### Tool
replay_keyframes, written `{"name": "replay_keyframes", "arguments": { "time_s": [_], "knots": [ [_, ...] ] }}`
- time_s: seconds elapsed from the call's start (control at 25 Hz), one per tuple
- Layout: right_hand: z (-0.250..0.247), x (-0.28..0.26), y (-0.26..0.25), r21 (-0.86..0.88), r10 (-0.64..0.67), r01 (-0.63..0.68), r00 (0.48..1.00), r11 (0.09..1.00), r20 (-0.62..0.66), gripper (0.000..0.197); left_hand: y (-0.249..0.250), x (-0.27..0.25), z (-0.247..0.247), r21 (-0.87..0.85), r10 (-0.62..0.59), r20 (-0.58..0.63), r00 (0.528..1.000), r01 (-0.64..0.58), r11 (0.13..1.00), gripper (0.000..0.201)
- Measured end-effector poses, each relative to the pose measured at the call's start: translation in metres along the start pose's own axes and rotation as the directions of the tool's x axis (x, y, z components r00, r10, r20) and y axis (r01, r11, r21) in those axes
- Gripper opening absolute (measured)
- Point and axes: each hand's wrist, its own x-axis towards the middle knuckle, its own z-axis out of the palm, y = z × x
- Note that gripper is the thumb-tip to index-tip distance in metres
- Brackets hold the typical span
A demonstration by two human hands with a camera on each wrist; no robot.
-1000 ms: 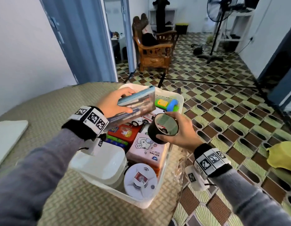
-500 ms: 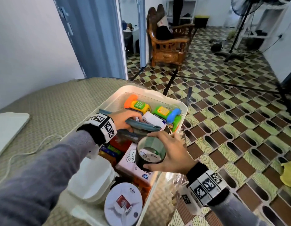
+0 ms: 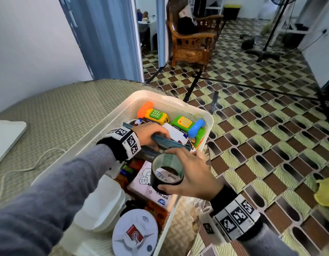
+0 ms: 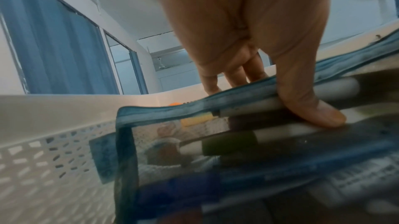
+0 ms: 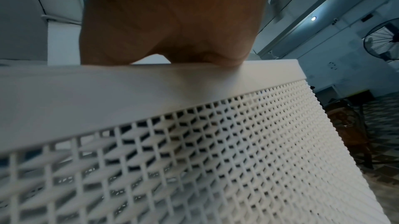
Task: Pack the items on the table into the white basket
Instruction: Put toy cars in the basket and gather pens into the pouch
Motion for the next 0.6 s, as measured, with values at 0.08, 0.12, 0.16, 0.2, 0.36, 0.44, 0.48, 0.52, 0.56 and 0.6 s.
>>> {"name": "replay_keyframes", "arguments": {
  "time_s": [0.08,0.12,0.16,0.2,0.36,0.44,0.48,0.52,0.56,0.6],
  "knots": [
    [0.0,0.0,0.001,-0.013,0.007,-0.007,1.0,1.0,0.008,0.085,0.0,0.0,0.0,-0.039,0.002,-0.018,1.0,-0.003,0.999,0.051],
    [0.001,0.0,0.001,-0.021,0.01,-0.01,1.0,1.0,0.013,0.086,0.0,-0.002,-0.001,-0.059,0.005,-0.024,1.0,-0.006,0.998,0.052],
    [0.001,0.0,0.001,-0.026,0.014,-0.013,1.0,1.0,0.019,0.086,-0.001,-0.003,-0.002,-0.078,0.017,-0.032,0.999,-0.02,0.997,0.054],
    [0.001,0.0,0.001,-0.025,0.017,-0.016,0.999,1.0,0.027,0.087,-0.002,-0.005,-0.003,-0.095,0.033,-0.043,0.999,-0.037,0.995,0.056],
    [-0.005,0.0,-0.003,-0.013,0.011,-0.01,0.996,1.0,0.084,0.089,-0.001,-0.02,-0.013,-0.108,0.014,-0.105,0.994,-0.025,0.994,0.059],
    [-0.014,0.002,-0.006,0.012,-0.009,0.007,0.99,1.0,0.14,0.09,0.003,-0.033,-0.023,-0.117,-0.003,-0.142,0.99,-0.014,0.993,0.056],
    [-0.02,0.006,-0.008,0.046,-0.024,0.017,0.987,0.999,0.158,0.091,0.005,-0.043,-0.029,-0.122,-0.011,-0.162,0.987,-0.009,0.993,0.053],
    [-0.028,0.01,-0.013,0.082,-0.043,0.03,0.985,0.996,0.17,0.092,0.007,-0.053,-0.035,-0.113,-0.026,-0.182,0.983,0.005,0.994,0.051],
    [-0.036,0.016,-0.019,0.1,-0.071,0.054,0.982,0.994,0.177,0.094,0.008,-0.064,-0.041,-0.089,-0.055,-0.203,0.978,0.037,0.995,0.049],
    [-0.044,0.023,-0.025,0.097,-0.106,0.089,0.976,0.991,0.191,0.095,0.009,-0.076,-0.048,-0.06,-0.095,-0.223,0.97,0.083,0.995,0.049]
  ]
}}
